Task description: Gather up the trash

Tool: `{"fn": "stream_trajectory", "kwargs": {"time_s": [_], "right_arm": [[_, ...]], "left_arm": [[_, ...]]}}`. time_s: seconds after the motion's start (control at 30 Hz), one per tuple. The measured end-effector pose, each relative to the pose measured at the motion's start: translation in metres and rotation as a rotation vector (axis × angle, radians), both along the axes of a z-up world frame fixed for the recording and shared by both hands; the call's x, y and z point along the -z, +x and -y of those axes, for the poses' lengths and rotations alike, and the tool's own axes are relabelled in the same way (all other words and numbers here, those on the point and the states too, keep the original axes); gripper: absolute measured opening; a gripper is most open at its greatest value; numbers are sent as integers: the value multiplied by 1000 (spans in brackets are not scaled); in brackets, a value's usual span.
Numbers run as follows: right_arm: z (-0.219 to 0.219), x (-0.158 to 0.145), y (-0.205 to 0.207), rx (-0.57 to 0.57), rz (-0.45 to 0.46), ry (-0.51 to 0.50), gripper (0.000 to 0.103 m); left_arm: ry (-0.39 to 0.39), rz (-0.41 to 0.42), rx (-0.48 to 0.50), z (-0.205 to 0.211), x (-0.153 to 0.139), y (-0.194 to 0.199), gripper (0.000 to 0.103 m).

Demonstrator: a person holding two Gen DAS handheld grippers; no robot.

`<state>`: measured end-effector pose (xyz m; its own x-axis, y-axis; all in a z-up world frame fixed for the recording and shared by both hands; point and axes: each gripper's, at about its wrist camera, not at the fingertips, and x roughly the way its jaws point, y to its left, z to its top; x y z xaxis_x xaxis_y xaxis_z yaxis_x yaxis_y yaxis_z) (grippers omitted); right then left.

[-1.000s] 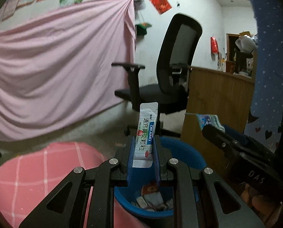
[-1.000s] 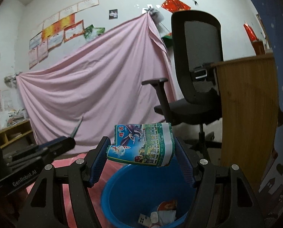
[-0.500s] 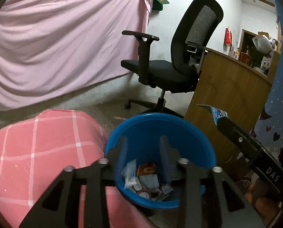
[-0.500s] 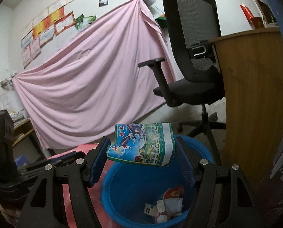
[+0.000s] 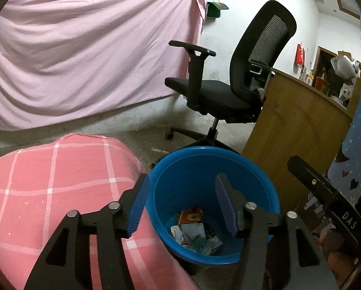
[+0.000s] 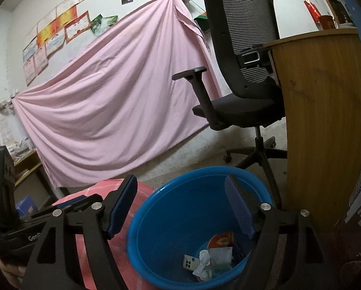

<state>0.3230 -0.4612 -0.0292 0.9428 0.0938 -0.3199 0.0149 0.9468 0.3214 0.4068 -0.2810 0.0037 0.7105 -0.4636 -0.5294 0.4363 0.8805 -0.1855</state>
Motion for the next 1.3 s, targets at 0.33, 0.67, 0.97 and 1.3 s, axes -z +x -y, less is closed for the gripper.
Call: {"fn": "stream_trajectory", "kwargs": {"time_s": [0.33, 0.67, 0.97, 1.3], "right_arm": [[-1, -4, -2, 5, 20, -1, 76], [-6, -14, -12, 11, 67, -17, 82], [-11, -30, -31, 41, 131, -26, 96], [-32, -49, -57, 49, 167, -67, 103]], "left_arm": [[-26, 39, -54, -17, -13, -8, 74], [-34, 90, -95, -40, -30, -25, 80], [-46, 116, -126, -67, -45, -48, 83], [-59, 187, -188, -107, -63, -94, 101]]}}
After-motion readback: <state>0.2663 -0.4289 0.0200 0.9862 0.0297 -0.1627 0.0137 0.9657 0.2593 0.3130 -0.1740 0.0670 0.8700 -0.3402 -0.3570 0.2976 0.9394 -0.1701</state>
